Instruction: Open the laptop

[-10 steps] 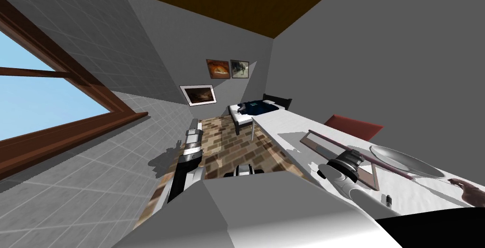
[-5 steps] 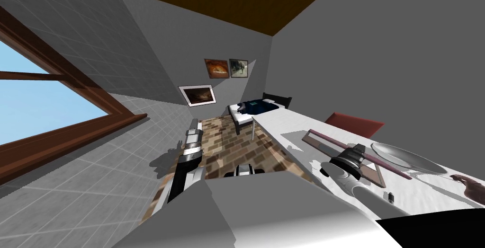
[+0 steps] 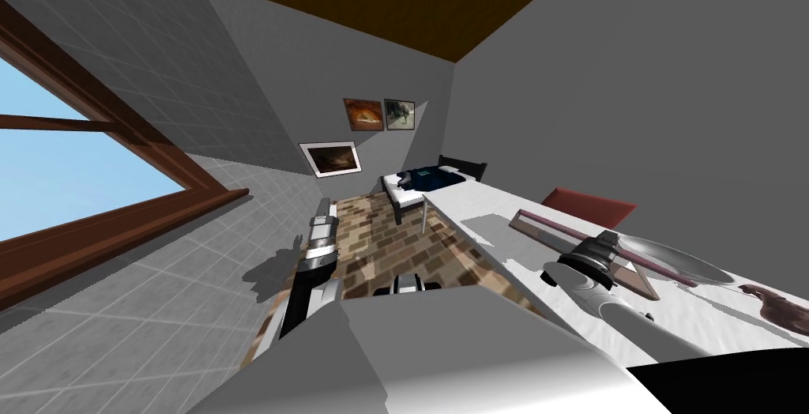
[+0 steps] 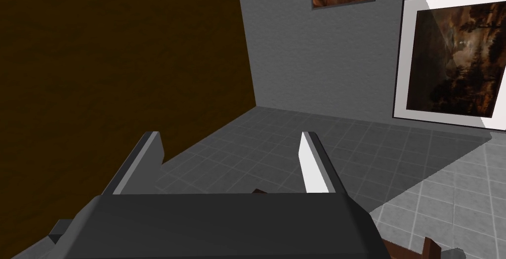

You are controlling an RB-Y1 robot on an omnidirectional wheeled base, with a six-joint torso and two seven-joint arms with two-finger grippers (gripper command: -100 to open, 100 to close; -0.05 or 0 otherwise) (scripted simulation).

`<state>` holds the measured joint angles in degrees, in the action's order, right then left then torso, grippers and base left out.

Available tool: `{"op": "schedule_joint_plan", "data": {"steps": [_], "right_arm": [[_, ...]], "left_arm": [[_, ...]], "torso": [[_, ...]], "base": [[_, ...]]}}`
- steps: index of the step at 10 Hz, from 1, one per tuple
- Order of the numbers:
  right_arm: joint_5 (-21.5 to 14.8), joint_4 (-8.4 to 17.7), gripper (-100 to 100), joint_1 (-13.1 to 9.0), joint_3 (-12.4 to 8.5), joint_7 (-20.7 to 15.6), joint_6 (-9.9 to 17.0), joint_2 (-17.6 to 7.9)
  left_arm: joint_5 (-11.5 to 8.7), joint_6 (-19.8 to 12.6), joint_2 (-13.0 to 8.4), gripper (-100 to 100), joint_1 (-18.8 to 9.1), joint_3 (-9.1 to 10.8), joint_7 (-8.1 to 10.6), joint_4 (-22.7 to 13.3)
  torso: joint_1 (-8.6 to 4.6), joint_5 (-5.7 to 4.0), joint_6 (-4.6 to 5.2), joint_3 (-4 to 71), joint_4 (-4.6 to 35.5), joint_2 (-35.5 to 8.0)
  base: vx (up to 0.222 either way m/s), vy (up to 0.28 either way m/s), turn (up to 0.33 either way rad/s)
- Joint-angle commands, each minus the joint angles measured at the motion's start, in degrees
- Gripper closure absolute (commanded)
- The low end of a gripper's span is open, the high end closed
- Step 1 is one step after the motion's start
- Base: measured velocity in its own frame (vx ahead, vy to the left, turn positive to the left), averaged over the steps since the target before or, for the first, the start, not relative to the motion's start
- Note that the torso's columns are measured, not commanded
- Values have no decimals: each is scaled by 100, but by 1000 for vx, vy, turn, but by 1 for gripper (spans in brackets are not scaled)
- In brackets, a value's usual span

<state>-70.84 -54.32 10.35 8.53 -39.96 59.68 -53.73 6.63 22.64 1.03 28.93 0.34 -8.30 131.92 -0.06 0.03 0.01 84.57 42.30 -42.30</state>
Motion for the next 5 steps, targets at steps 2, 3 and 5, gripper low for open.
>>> {"op": "schedule_joint_plan", "data": {"steps": [2,3,5], "right_arm": [[2,0,0,4,7,1,-7,13],[4,1,0,6,11,2,-12,20],[8,2,0,12,19,2,-22,34]], "left_arm": [[0,0,0,0,0,0,0,0],[0,0,0,0,0,0,0,0],[0,0,0,0,0,0,0,0]], "torso": [[7,6,0,1,1,-1],[16,10,-1,1,2,-2],[25,15,-1,0,3,-4]], "base": [[0,0,0],[0,0,0],[0,0,0]]}}
